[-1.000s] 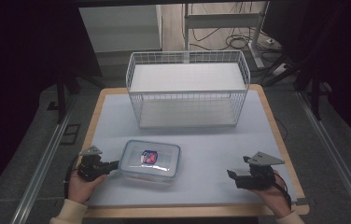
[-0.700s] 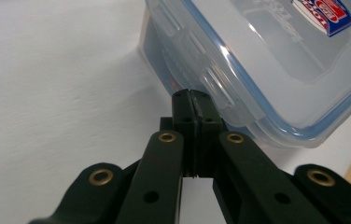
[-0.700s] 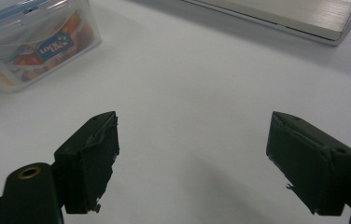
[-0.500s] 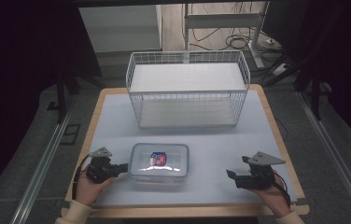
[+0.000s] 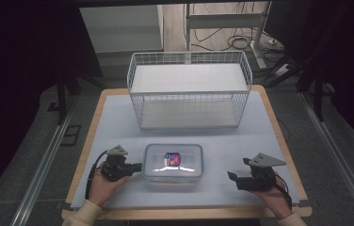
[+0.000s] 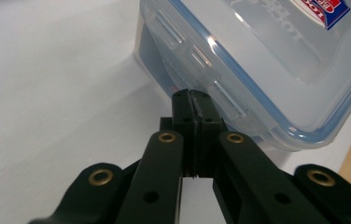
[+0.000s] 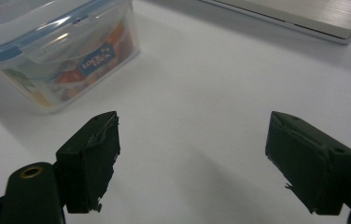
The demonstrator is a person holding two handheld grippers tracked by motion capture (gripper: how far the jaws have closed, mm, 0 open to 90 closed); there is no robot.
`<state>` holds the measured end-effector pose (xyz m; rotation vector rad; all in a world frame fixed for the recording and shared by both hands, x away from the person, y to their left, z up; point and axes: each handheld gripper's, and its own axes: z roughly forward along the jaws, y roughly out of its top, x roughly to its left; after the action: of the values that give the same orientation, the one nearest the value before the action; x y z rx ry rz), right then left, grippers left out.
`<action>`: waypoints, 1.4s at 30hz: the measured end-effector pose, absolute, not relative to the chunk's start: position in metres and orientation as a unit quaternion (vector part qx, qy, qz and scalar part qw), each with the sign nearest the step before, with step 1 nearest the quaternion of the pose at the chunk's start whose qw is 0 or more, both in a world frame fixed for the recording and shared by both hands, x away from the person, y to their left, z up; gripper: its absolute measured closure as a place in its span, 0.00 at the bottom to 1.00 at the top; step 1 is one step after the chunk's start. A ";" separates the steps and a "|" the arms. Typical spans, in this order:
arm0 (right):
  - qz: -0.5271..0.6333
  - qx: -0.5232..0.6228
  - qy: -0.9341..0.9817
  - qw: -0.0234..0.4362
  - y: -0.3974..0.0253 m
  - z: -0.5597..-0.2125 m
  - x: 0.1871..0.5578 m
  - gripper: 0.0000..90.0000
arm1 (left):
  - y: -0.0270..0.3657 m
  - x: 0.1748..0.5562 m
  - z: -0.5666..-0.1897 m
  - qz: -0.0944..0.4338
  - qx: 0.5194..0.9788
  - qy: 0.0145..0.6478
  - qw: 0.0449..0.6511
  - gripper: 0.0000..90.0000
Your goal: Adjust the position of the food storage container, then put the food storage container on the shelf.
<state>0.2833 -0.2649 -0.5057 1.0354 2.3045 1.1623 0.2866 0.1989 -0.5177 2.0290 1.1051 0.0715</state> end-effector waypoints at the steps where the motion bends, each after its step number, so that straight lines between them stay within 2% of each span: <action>1: 0.411 0.368 0.815 0.179 -0.264 -0.506 0.283 0.20 | 0.196 0.288 -0.518 0.027 0.804 0.437 0.403 1.00; 7: 0.409 0.368 0.815 0.178 -0.264 -0.507 0.283 0.20 | 0.182 0.290 -0.517 0.018 0.810 0.425 0.404 1.00; 17: 0.411 0.367 0.814 0.185 -0.265 -0.506 0.283 0.20 | 0.185 0.290 -0.517 0.022 0.806 0.425 0.411 1.00; 24: 0.422 0.368 0.806 0.191 -0.268 -0.504 0.281 0.20 | 0.211 0.281 -0.518 0.021 0.770 0.457 0.445 0.96; 28: 0.426 0.368 0.805 0.188 -0.267 -0.505 0.282 0.20 | 0.221 0.279 -0.519 0.024 0.745 0.479 0.463 0.84; 31: 0.427 0.365 0.806 0.188 -0.266 -0.505 0.282 0.20 | 0.224 0.279 -0.521 0.017 0.731 0.488 0.477 0.63; 32: 0.429 0.363 0.806 0.187 -0.266 -0.505 0.282 0.20 | 0.226 0.278 -0.522 0.008 0.712 0.505 0.488 0.58; 34: 0.432 0.364 0.805 0.184 -0.265 -0.506 0.283 0.19 | 0.228 0.278 -0.523 0.003 0.705 0.510 0.492 0.50; 37: 0.436 0.366 0.803 0.178 -0.264 -0.505 0.284 0.19 | 0.230 0.279 -0.523 -0.001 0.697 0.519 0.494 0.44; 42: 0.447 0.376 0.797 0.154 -0.268 -0.504 0.283 0.19 | 0.229 0.284 -0.525 -0.014 0.691 0.528 0.494 0.40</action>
<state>0.2826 -0.2675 -0.5035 1.0785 2.2850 1.2801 0.2836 0.2290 -0.5252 1.6762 1.2793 -0.0341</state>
